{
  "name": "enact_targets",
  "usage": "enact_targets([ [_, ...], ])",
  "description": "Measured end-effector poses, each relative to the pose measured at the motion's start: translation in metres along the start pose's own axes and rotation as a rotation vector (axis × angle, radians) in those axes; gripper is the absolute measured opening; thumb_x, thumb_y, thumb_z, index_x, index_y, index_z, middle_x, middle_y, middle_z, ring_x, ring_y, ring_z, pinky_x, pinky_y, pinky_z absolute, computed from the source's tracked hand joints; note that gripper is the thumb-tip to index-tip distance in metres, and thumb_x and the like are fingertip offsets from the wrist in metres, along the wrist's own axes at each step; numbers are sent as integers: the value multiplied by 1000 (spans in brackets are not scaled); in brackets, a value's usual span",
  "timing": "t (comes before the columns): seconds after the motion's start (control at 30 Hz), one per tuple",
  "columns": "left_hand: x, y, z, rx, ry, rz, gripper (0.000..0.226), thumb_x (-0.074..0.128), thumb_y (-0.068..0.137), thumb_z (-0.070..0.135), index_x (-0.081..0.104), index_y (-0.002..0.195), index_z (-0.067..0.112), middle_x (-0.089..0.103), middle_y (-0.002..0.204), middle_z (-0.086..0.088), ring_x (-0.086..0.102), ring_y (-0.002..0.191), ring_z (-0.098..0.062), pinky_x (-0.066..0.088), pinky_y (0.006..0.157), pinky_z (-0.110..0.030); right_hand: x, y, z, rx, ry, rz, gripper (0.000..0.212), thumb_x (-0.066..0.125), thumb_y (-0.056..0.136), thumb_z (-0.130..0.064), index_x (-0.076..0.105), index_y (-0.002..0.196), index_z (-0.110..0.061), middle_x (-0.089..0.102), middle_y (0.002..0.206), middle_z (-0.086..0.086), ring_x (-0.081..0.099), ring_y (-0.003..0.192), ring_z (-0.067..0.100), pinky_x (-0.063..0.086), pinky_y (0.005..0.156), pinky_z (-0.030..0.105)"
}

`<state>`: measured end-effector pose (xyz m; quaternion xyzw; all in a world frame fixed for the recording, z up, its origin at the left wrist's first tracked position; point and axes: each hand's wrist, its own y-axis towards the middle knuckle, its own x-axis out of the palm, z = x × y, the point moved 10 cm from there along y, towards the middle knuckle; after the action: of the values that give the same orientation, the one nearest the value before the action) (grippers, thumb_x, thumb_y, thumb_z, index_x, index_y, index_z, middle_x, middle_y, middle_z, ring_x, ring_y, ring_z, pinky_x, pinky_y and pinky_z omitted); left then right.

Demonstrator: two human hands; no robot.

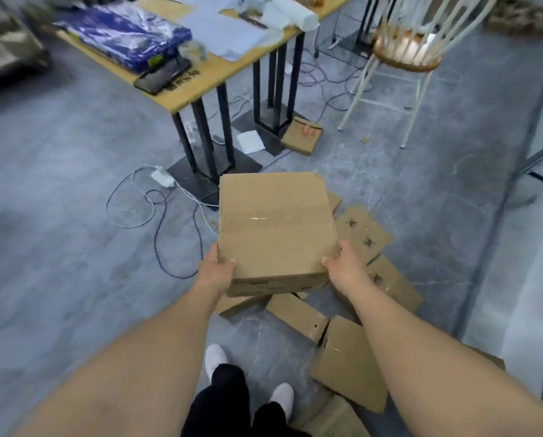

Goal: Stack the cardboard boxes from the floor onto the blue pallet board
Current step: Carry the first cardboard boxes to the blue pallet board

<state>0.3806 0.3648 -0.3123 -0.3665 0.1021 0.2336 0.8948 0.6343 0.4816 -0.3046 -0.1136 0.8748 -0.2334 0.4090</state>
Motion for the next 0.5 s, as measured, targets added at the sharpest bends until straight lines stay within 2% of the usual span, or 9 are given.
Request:
enact_targets([
  [0.1,-59,-5,-25,-59,-90,84,47,45,93,12,36,138,20,50,131,-7,50,115,-29,43,101,-42,39,-11,-54,-89,-94,-71,35,55,90,-20,46,122,-9,59,119,13,56,108,32,46,87,37],
  [0.23,-133,-14,-59,-120,-204,193,51,46,92,9,35,140,20,52,127,-4,52,110,-28,44,93,-35,93,-28,-124,-215,-220,-117,33,55,90,-22,48,119,-10,59,117,13,55,108,33,43,86,34],
  [0.4,-238,-25,-120,-194,-329,338,53,47,92,9,34,141,22,52,131,-7,52,111,-28,44,93,-35,197,-63,-216,-375,-301,-256,30,55,89,-17,47,116,-9,60,113,14,57,102,33,44,79,35],
  [0.5,-298,-36,-163,-258,-385,427,53,47,91,11,33,141,23,54,124,-5,52,110,-29,46,90,-35,263,-94,-260,-439,-337,-327,30,53,87,-15,46,116,-9,60,111,14,56,100,33,44,77,35],
])
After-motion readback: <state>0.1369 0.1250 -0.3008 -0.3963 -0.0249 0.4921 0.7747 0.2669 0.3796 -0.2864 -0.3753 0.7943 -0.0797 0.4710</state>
